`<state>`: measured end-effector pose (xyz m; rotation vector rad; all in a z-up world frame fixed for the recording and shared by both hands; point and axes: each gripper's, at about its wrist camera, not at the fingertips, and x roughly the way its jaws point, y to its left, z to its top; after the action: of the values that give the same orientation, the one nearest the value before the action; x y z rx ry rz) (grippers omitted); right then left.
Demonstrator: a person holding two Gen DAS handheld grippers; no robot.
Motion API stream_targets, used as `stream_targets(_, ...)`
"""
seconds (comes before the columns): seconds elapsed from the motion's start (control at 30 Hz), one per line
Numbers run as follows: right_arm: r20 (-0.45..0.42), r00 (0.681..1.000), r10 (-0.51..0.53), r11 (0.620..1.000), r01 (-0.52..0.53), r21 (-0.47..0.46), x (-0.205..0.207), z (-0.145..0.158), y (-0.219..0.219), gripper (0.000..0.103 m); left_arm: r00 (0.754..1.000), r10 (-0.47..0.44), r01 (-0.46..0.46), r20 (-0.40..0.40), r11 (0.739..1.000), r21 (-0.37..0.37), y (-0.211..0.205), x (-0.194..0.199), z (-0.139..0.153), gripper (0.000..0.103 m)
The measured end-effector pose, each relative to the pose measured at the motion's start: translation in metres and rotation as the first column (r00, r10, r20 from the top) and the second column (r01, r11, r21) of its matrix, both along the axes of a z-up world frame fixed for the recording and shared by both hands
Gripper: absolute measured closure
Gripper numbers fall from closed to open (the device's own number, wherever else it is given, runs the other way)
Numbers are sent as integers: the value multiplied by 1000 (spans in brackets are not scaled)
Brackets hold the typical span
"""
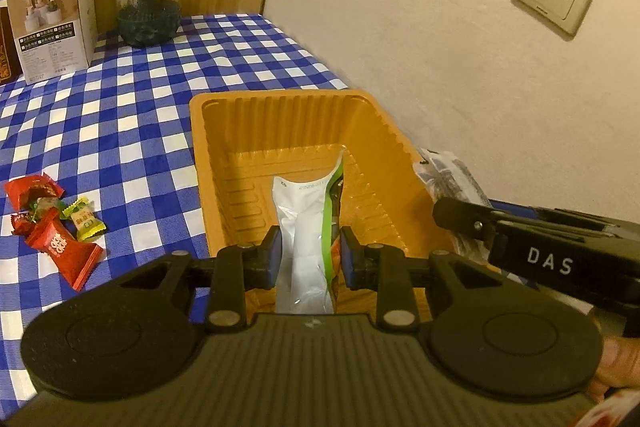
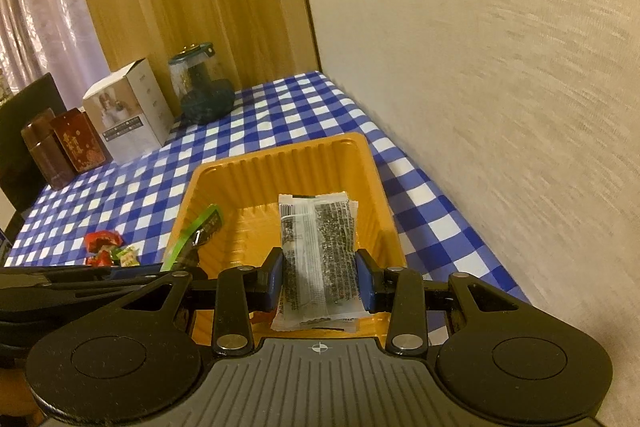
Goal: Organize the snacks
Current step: 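Lower the white pouch and open the left gripper while the right lowers and releases the seaweed packet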
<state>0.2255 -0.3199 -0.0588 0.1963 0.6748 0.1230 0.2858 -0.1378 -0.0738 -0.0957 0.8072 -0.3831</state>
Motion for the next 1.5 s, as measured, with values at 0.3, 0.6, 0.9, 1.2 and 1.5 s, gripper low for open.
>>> stream_targets(0.3, -5, 1000, -5, 1000, 5, 11, -3, -3, -2, 65, 1000, 21, -20, 23, 1000, -13, 7, -5, 0, 70)
stream_targets(0.6, -4, 1000, -2, 1000, 2, 24, -6, -2, 1, 65, 999, 44, -44, 21, 999, -7, 19, -17, 0, 69)
stream_targets(0.9, -4, 1000, 2, 1000, -1, 29, -6, 0, 3, 65, 999, 39, -39, 19, 999, -6, 20, -22, 1, 68)
stream_targets(1.2, -2, 1000, 2, 999, -2, 44, -2, -3, 6, 65, 999, 42, -42, 16, 999, -9, 20, -21, -1, 66)
stream_targets(1.5, 54, 999, 3, 995, -8, 103, -3, -6, -3, 44, 998, 52, -52, 33, 999, -3, 29, -28, -2, 62)
